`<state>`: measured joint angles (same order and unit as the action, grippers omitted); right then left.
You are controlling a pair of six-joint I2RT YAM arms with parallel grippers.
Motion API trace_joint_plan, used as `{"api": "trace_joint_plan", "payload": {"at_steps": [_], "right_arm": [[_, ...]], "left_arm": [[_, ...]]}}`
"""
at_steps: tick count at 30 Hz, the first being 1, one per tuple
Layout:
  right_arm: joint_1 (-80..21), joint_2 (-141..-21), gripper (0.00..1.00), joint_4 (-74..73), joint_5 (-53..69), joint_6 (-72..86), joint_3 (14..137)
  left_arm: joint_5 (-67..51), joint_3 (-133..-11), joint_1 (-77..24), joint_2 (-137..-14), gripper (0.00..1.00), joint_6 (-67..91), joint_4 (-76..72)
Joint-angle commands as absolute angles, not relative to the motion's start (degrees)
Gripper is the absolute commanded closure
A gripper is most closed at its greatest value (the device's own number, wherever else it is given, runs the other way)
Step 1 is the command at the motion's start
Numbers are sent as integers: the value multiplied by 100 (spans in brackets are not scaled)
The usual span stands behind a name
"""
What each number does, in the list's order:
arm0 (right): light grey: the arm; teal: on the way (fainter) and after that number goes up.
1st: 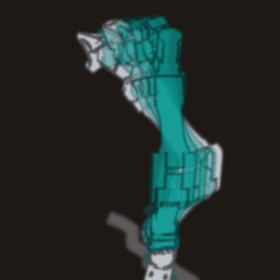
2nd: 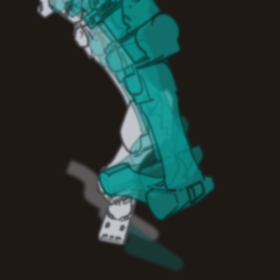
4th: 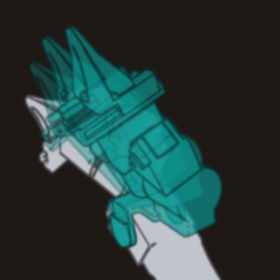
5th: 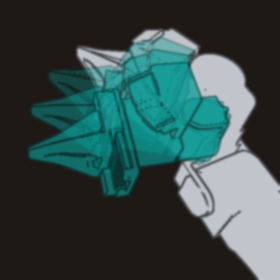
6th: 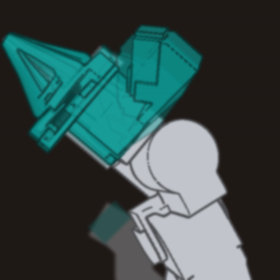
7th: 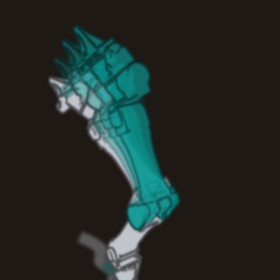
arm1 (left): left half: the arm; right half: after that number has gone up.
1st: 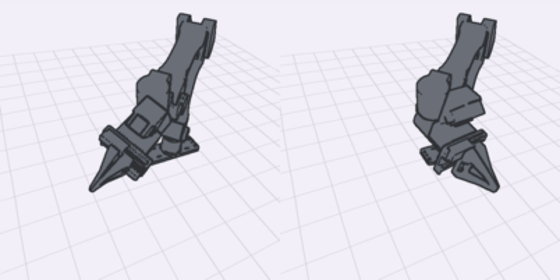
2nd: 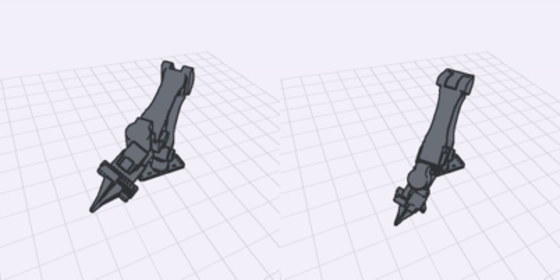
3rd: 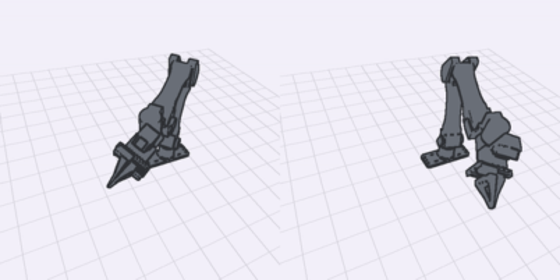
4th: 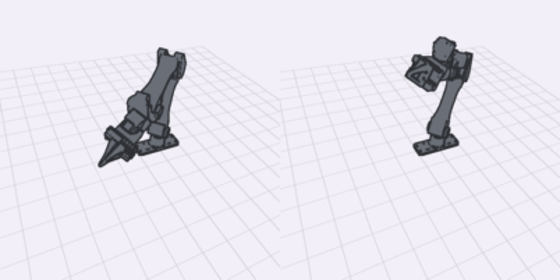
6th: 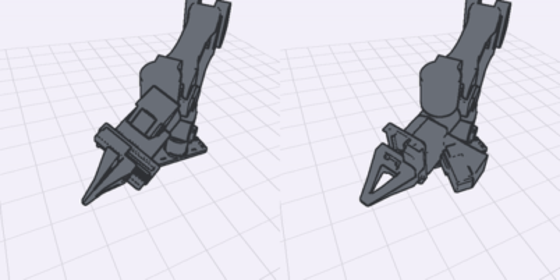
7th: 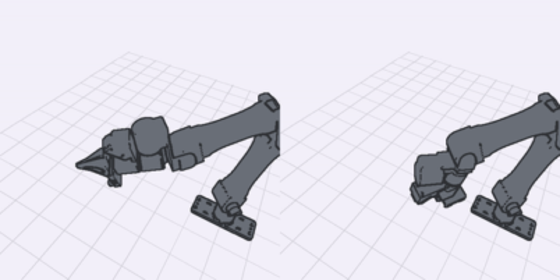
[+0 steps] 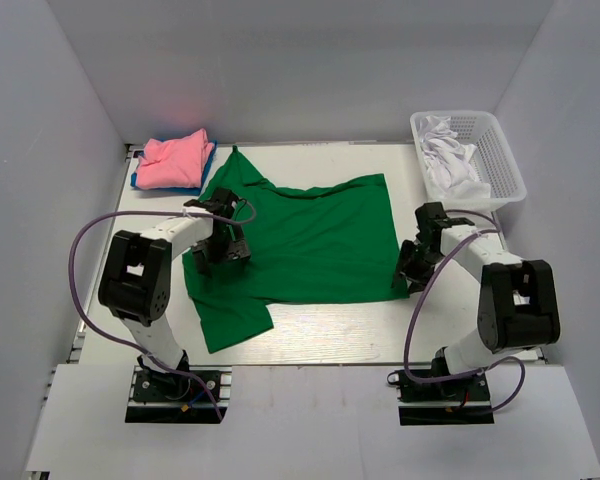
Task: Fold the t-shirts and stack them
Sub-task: Flatten out the tshirt
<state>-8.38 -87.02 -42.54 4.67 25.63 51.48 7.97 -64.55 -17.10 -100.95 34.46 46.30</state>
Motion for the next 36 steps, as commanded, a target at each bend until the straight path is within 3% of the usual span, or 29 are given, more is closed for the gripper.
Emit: {"api": "trace_joint_plan", "payload": {"at_steps": [1,7,10,20,21,23,24,26,27,32,36], "right_arm": [[-826,-8824,50,-3946,1045,2663,4966],[-800,-8851,58,-3885,1002,2777,4448],[-739,-8719,100,-4024,774,2900,4220],[-448,-8044,100,-4727,124,3296,3875],[-431,-7851,98,-4833,-251,3339,3911],[-413,-7552,70,-4895,-386,3270,4190],[-430,-7541,41,-4887,-256,3017,4314],[-474,-7523,25,-4582,329,2796,4848],[-509,-7550,10,-4440,534,2638,4973],[-939,-8146,10,-3876,906,2093,6554],[-1239,-9548,10,-3927,554,1890,8124]], "left_arm": [[879,-6627,-1740,-9809,0,3401,4649],[765,-6338,-1687,-9625,0,3463,4597],[703,-6171,-1687,-9467,0,3516,4649],[334,-5897,-1740,-8816,0,3516,4816],[386,-5897,-1740,-8694,0,3516,4869],[387,-6080,-1740,-8631,0,3455,4869],[387,-6178,-1740,-8631,0,3454,4791],[387,-6554,-1740,-8797,0,3349,4659],[456,-6731,-1740,-8920,0,3349,4606],[685,-8128,-1618,-10130,0,3139,4299],[1088,-9542,-1617,-11499,0,2954,4464]]}}
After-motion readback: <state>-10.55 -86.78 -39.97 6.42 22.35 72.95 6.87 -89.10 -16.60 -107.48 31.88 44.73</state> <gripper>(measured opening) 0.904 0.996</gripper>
